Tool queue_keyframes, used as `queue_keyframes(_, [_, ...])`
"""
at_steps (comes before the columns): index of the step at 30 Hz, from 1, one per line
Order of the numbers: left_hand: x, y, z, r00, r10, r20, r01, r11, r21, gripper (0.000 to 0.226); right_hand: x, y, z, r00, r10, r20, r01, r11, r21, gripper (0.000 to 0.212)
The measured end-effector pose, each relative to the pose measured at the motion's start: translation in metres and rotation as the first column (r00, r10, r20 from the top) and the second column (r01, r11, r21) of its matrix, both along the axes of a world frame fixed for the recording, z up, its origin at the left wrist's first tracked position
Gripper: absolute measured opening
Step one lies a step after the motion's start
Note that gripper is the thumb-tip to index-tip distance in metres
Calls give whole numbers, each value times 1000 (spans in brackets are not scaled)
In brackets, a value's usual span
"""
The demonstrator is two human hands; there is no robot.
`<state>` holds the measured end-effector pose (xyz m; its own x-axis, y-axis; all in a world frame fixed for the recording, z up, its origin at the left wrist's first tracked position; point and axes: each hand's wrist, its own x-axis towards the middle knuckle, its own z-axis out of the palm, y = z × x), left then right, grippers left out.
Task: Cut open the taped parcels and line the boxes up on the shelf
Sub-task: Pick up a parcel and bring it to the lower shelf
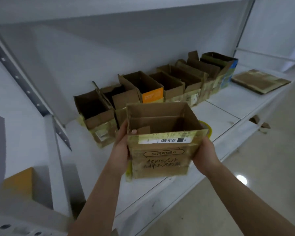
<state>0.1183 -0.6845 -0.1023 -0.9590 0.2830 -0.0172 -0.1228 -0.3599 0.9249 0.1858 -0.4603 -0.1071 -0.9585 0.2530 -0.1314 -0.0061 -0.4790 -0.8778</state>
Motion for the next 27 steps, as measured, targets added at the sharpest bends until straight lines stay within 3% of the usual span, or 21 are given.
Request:
queue_keyframes(3, [-6, 0, -4, 1000, 5, -5, -5, 1000, -27, 56, -6, 0, 2, 1000, 27, 8, -27, 998, 61, 27])
queue_keyframes(5, [-9, -2, -7, 999, 19, -29, -19, 1000, -16, 51, -9, 4, 5, 998, 48, 30, -51, 993, 104, 45])
queue_keyframes(12, [-10, -5, -8, 996, 0, -89, 5, 998, 55, 60, -22, 9, 18, 990, 91, -105, -70, 979, 194, 62])
queue_keyframes(15, [-10, -4, -10, 996, 15, -87, -5, 993, 115, 57, -22, 8, 14, 991, 44, -126, -24, 988, 154, 51])
queue_keyframes(19, [-9, -2, -10, 997, 37, -68, -26, 987, 158, 58, -23, 1, 12, 983, 18, -180, -18, 1000, 5, 17])
queue_keyframes(27, [-9, 1, -4, 983, 119, -136, -99, 984, 145, 45, -28, 1, 14, 988, -11, -155, 25, 996, 89, 25])
